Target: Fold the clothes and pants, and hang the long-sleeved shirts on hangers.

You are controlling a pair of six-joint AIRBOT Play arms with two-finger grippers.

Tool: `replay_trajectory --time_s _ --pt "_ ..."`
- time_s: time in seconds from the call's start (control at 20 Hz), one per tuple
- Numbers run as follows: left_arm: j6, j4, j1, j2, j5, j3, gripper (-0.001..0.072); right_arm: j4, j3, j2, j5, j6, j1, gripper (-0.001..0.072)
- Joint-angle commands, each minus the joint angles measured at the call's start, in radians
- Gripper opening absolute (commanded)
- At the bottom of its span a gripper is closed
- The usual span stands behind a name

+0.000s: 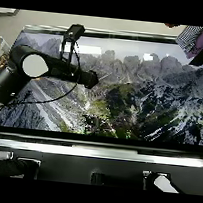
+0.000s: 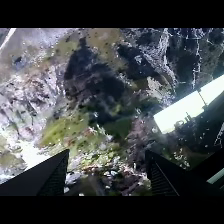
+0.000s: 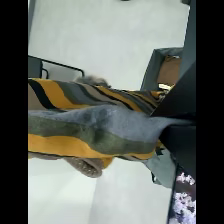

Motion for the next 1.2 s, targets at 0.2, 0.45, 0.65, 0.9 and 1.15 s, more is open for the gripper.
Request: replay_trajectory --time_s 0.2,0.45,0.65,0.9,1.15 --pt "0.0 0.0 0.001 -0.001 0.0 0.0 0.0546 0.003 0.169 -0.127 -0.055 0.012 -0.021 0.0017" --pt "0.0 0.0 0.001 -0.002 0.0 0.0 0.0545 0.013 0.169 -0.119 -0.179 0.092 -0.124 0.0017" --pt "0.0 -0.001 0.001 -0.024 0.0 0.0 0.0545 0.097 0.169 -0.092 -0.217 0.05 -0.133 0.0017" --pt "0.0 -0.002 -0.001 -0.033 0.0 0.0 0.0539 0.286 0.169 -0.08 -0.263 -0.09 -0.133 0.0016" --pt "0.0 -0.002 -0.001 -0.04 0.0 0.0 0.0539 0.376 0.169 -0.019 -0.355 -0.177 -0.133 0.0016"
